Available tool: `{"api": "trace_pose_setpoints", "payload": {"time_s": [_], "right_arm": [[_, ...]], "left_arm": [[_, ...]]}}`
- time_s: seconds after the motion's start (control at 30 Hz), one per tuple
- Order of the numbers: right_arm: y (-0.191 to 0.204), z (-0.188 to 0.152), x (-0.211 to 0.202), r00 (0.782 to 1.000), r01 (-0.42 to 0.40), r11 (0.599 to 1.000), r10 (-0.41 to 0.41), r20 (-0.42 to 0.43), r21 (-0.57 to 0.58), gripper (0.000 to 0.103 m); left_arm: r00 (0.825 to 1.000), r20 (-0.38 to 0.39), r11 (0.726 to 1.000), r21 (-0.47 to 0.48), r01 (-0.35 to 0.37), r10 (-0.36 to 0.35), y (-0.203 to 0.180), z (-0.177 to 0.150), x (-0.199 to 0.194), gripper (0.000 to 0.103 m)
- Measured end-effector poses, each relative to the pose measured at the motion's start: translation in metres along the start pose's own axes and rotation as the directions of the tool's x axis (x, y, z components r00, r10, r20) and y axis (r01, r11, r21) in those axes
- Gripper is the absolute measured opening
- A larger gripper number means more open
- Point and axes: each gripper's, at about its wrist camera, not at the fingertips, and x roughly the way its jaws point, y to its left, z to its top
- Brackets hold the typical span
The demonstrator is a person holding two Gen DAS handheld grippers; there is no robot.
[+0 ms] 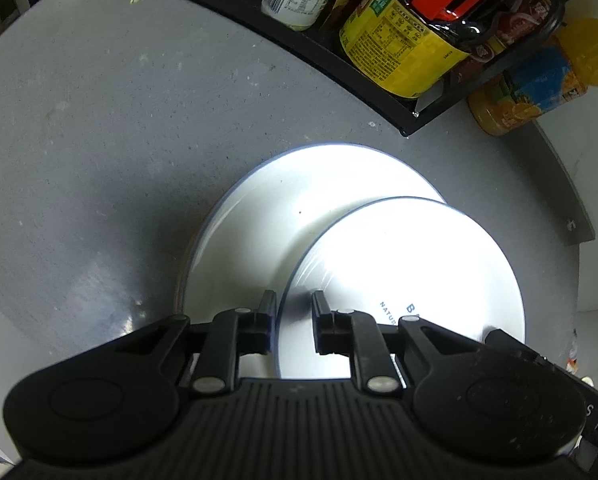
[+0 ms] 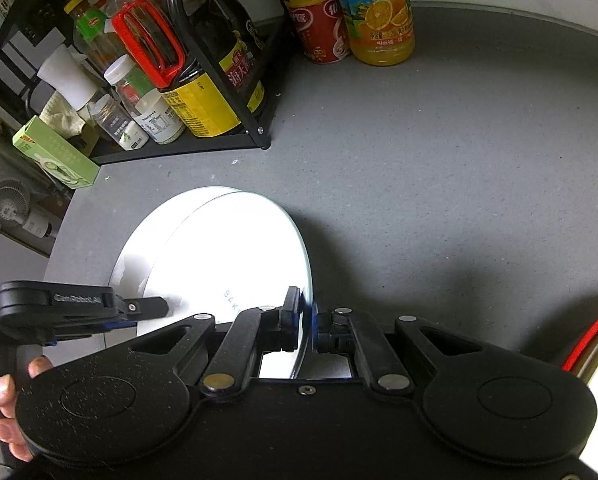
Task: Organize plates and bowls
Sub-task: 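Carry the 'Bakery' plate over the plate stack and lower it, then open both grippers to release the 'Bakery' plate on the stack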
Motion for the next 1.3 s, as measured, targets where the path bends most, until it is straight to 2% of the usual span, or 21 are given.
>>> {"api": "trace_pose_setpoints", "payload": {"time_s": [0.2,0.3,0.4,0.5,0.87,0.93,1.17,1.3], "right_arm": [[0.008,0.000,0.000,0.999,0.030,0.999,-0.030,0.015,-0.043,0.007],[0.010,0.000,0.001,0.999,0.041,0.998,-0.040,0.021,-0.052,0.008],[0.008,0.001,0.001,0.999,0.036,0.998,-0.035,0.021,-0.045,0.008],[0.009,0.001,0.003,0.999,0.038,0.998,-0.037,0.015,-0.046,0.008],[0.015,-0.001,0.010,0.998,0.055,0.996,-0.056,-0.009,-0.070,0.010],[0.015,-0.001,0.011,0.998,0.057,0.996,-0.058,-0.012,-0.072,0.011],[0.014,-0.001,0.014,0.996,0.080,0.994,-0.082,-0.020,-0.073,0.026],[0.014,-0.001,0.018,0.996,0.080,0.995,-0.082,-0.029,-0.067,0.029]], "left_arm": [[1.000,0.018,0.999,0.037,-0.010,0.009,-0.005,0.007,-0.018,0.017],[0.999,0.048,0.999,0.043,-0.009,0.007,-0.008,0.010,-0.031,0.030],[0.992,0.117,0.997,0.059,-0.046,0.039,-0.012,0.011,-0.043,0.043],[0.988,0.140,0.995,0.061,-0.075,0.066,-0.010,0.012,-0.044,0.047],[0.996,0.067,0.997,0.037,-0.061,0.058,-0.001,0.006,-0.019,0.048],[0.995,0.074,0.997,0.045,-0.065,0.062,-0.003,0.003,-0.018,0.048],[0.993,0.089,0.996,0.051,-0.078,0.074,-0.003,0.002,-0.020,0.044],[0.989,0.117,0.992,0.078,-0.103,0.093,-0.006,0.003,-0.027,0.044]]}}
